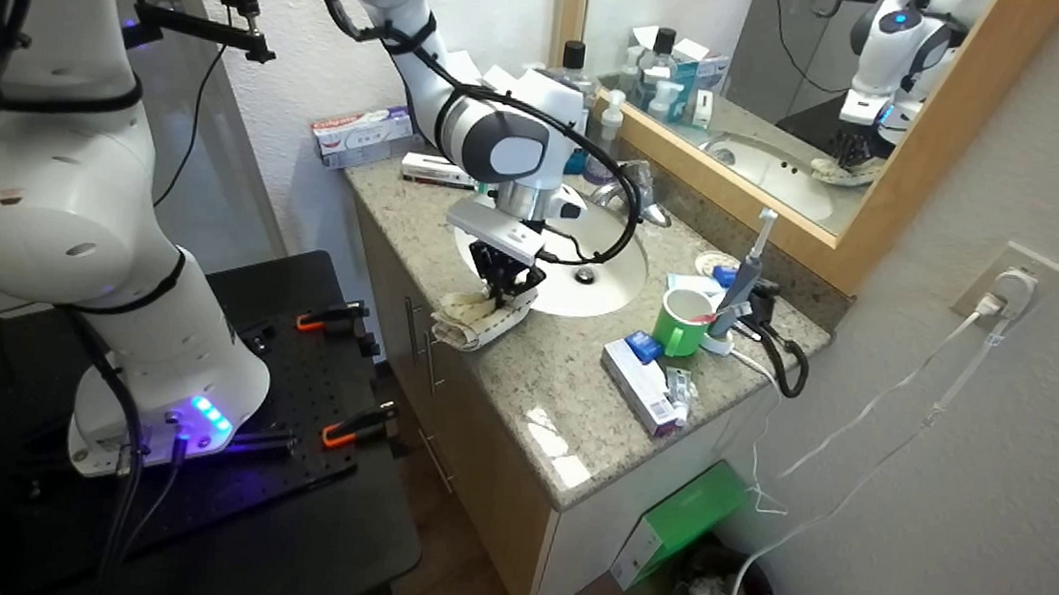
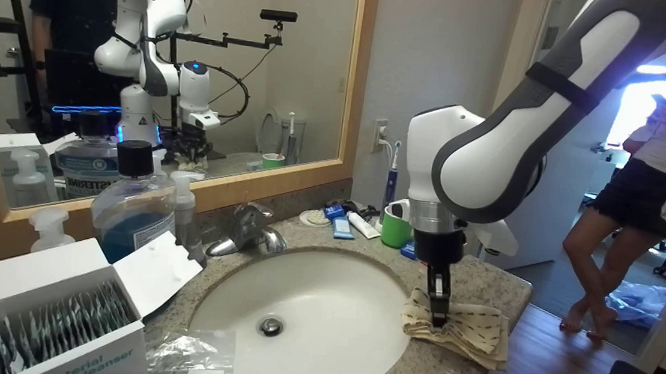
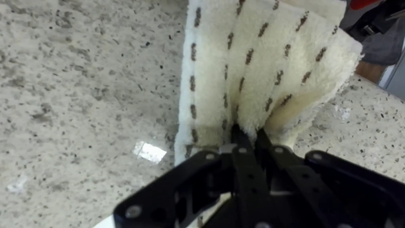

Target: Use the towel to wipe the base top

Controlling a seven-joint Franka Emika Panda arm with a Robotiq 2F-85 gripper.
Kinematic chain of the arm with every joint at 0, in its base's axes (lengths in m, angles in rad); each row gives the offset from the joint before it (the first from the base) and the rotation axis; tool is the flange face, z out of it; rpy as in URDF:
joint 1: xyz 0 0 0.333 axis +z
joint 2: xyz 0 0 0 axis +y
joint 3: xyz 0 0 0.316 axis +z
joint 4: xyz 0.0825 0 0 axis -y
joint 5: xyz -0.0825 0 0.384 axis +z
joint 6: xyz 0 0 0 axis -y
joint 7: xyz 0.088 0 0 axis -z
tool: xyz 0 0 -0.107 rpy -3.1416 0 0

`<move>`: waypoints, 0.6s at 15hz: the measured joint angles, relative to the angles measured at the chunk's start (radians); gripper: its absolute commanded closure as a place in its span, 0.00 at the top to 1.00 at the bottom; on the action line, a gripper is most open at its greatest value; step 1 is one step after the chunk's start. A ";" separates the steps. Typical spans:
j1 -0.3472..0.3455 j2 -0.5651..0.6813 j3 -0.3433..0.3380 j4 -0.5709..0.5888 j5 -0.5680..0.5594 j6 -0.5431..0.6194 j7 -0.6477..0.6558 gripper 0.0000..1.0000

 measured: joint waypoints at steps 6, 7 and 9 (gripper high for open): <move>0.001 0.001 0.023 0.001 0.037 -0.005 -0.002 0.02; 0.002 0.001 0.027 0.001 0.043 -0.006 -0.003 0.02; 0.003 0.001 0.029 0.001 0.048 -0.008 -0.003 0.02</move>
